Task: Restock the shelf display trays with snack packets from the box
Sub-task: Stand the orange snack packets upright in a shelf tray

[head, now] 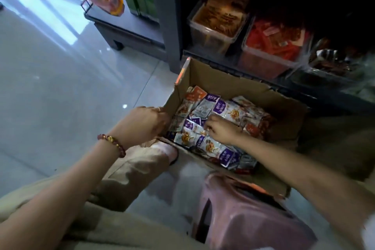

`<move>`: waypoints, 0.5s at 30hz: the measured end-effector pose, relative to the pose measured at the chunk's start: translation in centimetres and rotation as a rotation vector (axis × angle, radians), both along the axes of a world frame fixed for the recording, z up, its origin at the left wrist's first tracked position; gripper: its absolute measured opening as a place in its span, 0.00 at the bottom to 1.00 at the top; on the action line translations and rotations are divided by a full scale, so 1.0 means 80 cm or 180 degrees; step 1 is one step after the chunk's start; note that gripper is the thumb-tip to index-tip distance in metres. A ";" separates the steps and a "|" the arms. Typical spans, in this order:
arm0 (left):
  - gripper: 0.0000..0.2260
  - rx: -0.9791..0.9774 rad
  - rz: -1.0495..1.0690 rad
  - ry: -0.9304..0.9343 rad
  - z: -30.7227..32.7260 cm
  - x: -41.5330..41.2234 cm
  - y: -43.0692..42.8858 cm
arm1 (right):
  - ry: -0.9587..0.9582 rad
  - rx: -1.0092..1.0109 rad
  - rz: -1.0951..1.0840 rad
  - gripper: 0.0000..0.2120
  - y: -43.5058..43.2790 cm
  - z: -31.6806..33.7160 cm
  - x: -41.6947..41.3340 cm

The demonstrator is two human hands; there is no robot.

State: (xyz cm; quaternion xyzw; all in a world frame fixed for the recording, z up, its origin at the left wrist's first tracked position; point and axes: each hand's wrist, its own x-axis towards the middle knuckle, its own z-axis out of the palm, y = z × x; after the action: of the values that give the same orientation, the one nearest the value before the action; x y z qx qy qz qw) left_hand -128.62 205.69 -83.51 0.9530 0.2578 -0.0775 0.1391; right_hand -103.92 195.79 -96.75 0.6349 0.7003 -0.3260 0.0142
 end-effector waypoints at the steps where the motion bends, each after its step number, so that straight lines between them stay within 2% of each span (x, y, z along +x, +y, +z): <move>1: 0.07 -0.0007 0.0063 -0.0041 0.000 -0.002 0.003 | -0.0190 0.0061 0.0151 0.12 0.006 -0.010 -0.013; 4: 0.20 -0.0036 0.0140 -0.0166 0.000 -0.005 0.008 | -0.0671 0.0151 0.0710 0.20 0.025 -0.019 -0.054; 6: 0.25 -0.0027 0.0120 -0.0184 -0.003 -0.007 0.011 | -0.0712 0.0056 0.0695 0.28 0.041 -0.018 -0.075; 10: 0.11 -0.0087 0.0218 -0.0191 -0.001 -0.009 0.011 | -0.0924 -0.0724 0.0211 0.40 0.075 -0.028 -0.088; 15: 0.09 -0.0127 0.0297 -0.0248 -0.002 -0.020 0.011 | -0.1129 -0.0830 0.0252 0.37 0.085 -0.046 -0.089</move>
State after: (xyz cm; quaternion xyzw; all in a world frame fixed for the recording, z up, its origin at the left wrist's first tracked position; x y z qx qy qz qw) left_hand -130.22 206.54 -83.70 0.9393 0.2947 -0.0388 0.1714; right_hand -111.06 202.62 -100.40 0.6471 0.6631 -0.2963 0.2319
